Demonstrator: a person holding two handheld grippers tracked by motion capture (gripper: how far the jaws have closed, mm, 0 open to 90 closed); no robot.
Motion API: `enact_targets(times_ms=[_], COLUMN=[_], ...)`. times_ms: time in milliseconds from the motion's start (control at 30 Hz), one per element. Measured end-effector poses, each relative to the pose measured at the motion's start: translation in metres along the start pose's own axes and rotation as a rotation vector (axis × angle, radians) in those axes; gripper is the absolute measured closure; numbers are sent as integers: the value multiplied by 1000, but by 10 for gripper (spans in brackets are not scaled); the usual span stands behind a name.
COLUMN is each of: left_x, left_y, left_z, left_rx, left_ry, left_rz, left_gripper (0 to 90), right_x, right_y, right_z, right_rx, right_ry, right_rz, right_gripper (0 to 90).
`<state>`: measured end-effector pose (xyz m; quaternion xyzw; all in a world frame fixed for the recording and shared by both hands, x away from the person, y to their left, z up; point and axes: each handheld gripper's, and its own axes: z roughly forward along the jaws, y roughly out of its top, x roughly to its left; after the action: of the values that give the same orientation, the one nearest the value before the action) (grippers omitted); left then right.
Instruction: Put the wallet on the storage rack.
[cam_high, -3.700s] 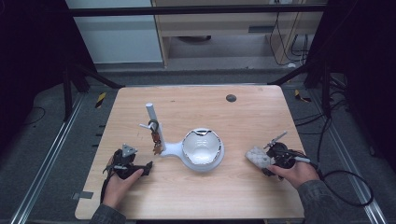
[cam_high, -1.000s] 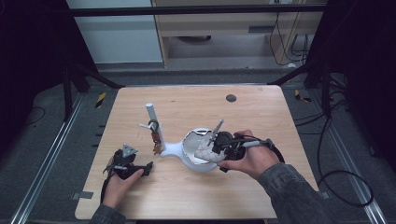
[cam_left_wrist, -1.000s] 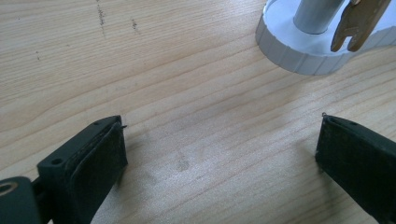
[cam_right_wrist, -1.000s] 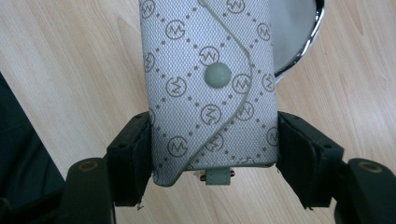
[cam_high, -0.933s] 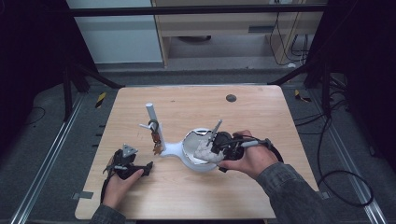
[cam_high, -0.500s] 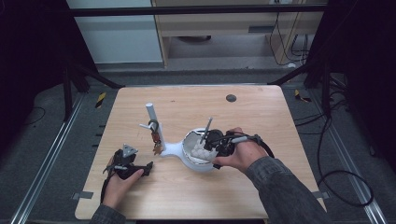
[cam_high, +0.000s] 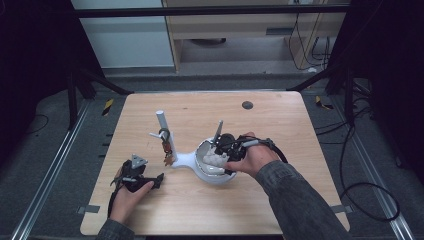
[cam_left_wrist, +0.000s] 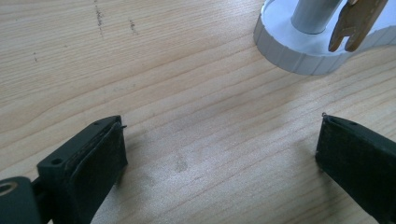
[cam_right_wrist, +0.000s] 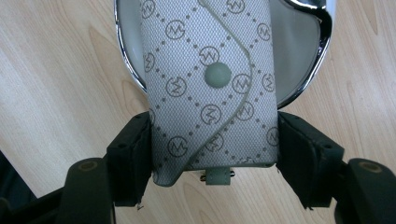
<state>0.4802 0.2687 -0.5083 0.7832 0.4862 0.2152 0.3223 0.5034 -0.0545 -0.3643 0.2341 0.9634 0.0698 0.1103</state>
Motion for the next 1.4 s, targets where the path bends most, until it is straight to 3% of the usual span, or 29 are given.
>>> enact_targets(times_ms=[900,1400], left_x=[0,-1], left_y=[0,0], left_z=[0,0], left_rx=[0,2], left_ry=[-2,-4], left_rz=[4,8], left_gripper=[11,11], right_x=[-2,-4], right_y=[17,21], right_z=[9,12], right_rx=[18,-7], right_ry=[7,4], right_rz=[-12,-9], right_gripper=[321,322])
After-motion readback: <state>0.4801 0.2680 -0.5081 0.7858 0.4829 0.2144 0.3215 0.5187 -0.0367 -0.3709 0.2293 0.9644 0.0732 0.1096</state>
